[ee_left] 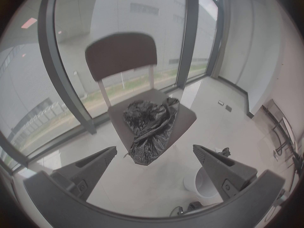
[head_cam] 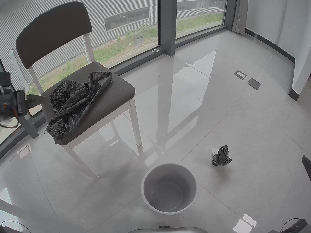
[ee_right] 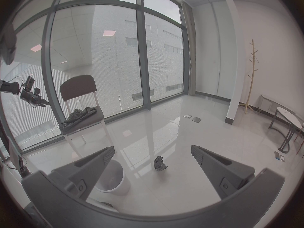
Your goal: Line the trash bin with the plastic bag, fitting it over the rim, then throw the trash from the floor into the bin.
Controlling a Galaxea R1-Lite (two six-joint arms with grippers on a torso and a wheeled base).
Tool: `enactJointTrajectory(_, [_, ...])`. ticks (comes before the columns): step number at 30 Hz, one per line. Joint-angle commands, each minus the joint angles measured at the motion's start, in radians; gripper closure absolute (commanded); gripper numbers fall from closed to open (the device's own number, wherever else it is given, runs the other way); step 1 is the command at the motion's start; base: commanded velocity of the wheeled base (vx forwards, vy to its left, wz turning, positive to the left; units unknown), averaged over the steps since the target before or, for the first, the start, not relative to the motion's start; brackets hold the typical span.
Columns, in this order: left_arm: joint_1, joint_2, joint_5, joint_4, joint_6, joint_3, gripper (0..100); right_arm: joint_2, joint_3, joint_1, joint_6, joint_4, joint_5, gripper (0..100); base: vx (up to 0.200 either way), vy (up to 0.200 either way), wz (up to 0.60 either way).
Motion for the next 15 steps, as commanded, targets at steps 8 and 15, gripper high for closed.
enactJointTrajectory(8, [0.097, 0.517, 0.021, 0.150, -0.133, -0.216, 0, 0.338, -0.168, -0.028, -0.019, 0.015, 0.004, 0, 0.000, 0.000, 0.00])
enactJointTrajectory(15, [0.152, 0.460, -0.064, 0.147, -0.133, -0.162, 0, 0.349, -0.182, -0.028, -0.021, 0.012, 0.003, 0, 0.000, 0.000, 0.00])
